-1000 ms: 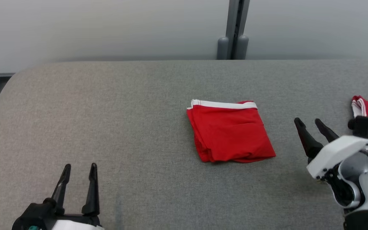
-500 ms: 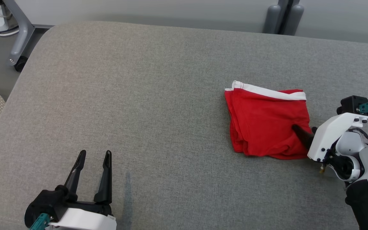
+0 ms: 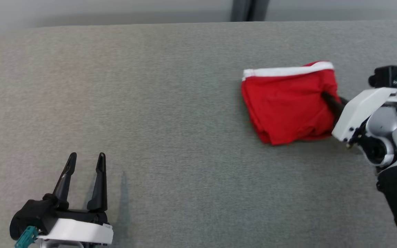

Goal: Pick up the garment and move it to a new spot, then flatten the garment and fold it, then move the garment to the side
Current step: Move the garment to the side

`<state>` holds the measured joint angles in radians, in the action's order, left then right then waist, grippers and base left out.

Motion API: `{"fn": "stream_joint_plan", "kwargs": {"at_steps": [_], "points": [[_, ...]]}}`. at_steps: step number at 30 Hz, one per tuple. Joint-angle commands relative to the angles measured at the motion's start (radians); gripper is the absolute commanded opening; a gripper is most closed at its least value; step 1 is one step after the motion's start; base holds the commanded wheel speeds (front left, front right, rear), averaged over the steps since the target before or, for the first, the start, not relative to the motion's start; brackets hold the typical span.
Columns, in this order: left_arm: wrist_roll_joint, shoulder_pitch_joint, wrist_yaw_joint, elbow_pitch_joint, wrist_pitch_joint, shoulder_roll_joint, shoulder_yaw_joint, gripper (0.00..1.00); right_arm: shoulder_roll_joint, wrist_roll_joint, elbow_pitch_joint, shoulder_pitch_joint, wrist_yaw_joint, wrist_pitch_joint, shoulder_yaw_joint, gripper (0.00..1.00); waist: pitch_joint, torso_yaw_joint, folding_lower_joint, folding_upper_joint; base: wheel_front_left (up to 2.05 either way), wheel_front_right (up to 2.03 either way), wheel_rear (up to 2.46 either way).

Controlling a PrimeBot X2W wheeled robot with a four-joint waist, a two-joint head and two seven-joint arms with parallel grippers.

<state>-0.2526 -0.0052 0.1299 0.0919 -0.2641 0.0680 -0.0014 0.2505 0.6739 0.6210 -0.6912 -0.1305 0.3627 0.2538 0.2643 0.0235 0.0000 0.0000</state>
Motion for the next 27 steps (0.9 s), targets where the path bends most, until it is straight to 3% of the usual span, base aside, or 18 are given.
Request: {"fn": "stream_joint_plan", "kwargs": {"at_steps": [1,8,14,19,20,21,22,27], "points": [[0.002,-0.021,0.001,-0.005,0.0,0.009,0.001,1.0,0.021,-0.004,-0.011,-0.018,-0.001,0.008,-0.001,0.0,0.017,-0.09,0.0,0.0,0.0,0.0,0.0],[0.002,-0.042,0.001,-0.015,0.0,0.037,-0.029,1.0,0.141,-0.029,-0.036,-0.088,-0.001,0.092,-0.032,0.0,0.044,-0.174,0.0,0.0,0.0,0.0,0.0],[0.0,-0.03,0.001,-0.017,0.0,0.056,-0.029,1.0,0.221,-0.069,-0.026,-0.117,-0.001,0.17,-0.116,0.0,0.061,-0.177,0.0,0.0,0.0,0.0,0.0],[-0.006,-0.027,0.001,-0.012,0.0,0.065,-0.029,1.0,0.251,-0.196,0.032,-0.112,0.0,0.171,-0.184,0.0,0.07,-0.165,0.0,0.0,0.0,0.0,0.0],[-0.007,-0.029,0.001,-0.012,0.0,0.064,-0.03,1.0,0.255,-0.232,0.046,-0.111,0.0,0.159,-0.202,0.22,0.072,-0.162,0.0,0.0,0.0,0.0,0.0],[-0.008,-0.03,0.001,-0.012,0.0,0.063,-0.032,1.0,0.253,-0.268,0.057,-0.107,0.0,0.148,-0.208,0.67,0.073,-0.159,0.0,0.0,0.0,0.0,0.0],[-0.008,-0.029,0.001,-0.013,0.0,0.062,-0.032,1.0,0.251,-0.305,0.06,-0.101,0.0,0.139,-0.209,1.0,0.073,-0.158,0.0,0.0,0.0,0.0,0.0],[-0.01,-0.016,0.001,-0.013,0.0,0.06,-0.026,1.0,0.236,-0.416,0.051,-0.084,0.0,0.114,-0.218,1.0,0.075,-0.16,0.0,0.0,0.0,0.0,0.0]]}}
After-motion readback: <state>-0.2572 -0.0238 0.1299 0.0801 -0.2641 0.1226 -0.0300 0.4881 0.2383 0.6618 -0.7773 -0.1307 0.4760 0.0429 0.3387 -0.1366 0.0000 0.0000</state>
